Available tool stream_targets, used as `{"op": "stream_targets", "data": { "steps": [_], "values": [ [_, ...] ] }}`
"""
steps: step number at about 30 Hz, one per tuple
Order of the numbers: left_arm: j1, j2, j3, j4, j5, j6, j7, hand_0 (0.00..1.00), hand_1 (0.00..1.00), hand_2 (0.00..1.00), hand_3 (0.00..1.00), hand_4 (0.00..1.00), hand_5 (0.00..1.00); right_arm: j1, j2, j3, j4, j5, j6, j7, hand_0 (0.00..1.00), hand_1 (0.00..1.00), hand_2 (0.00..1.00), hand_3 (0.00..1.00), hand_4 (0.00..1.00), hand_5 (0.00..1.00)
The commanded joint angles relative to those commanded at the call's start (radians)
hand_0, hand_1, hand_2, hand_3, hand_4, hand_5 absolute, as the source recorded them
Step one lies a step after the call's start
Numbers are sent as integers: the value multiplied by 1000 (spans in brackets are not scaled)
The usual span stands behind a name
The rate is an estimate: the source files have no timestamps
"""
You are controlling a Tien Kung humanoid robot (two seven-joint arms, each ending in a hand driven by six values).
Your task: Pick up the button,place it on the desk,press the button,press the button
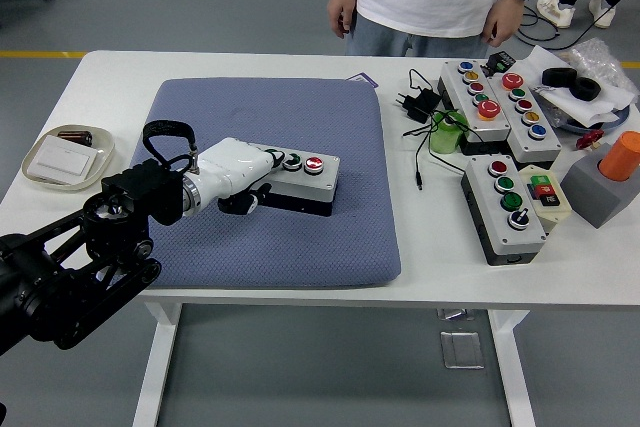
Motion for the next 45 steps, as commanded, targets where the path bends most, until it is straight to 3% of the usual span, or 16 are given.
{"op": "stream_targets", "data": {
  "steps": [5, 10, 13, 30, 45],
  "values": [
    [3, 1, -12, -13, 4, 26, -4, 151, 52, 92, 860, 282, 2, 1, 0, -2, 0, 3, 0, 1, 627, 477, 539, 582, 280, 22],
    [0, 2, -24, -39, 13, 106, -8, 151, 52, 93, 867, 280, 2, 1, -1, -1, 0, 0, 1, 1, 627, 477, 539, 582, 280, 22],
    [-4, -3, -20, -39, 9, 128, -12, 149, 51, 91, 875, 275, 2, 1, -1, 1, 0, -3, 1, 0, 627, 477, 539, 582, 280, 22],
    [-12, -38, 19, -9, -9, 119, -18, 149, 50, 89, 874, 275, 2, 5, -2, 1, 0, -9, 3, -1, 627, 477, 539, 582, 279, 22],
    [-5, -34, 40, 10, -15, 76, -12, 149, 46, 84, 877, 271, 2, 5, -3, 5, 0, -13, 2, 1, 627, 477, 539, 582, 279, 22]
  ]
}}
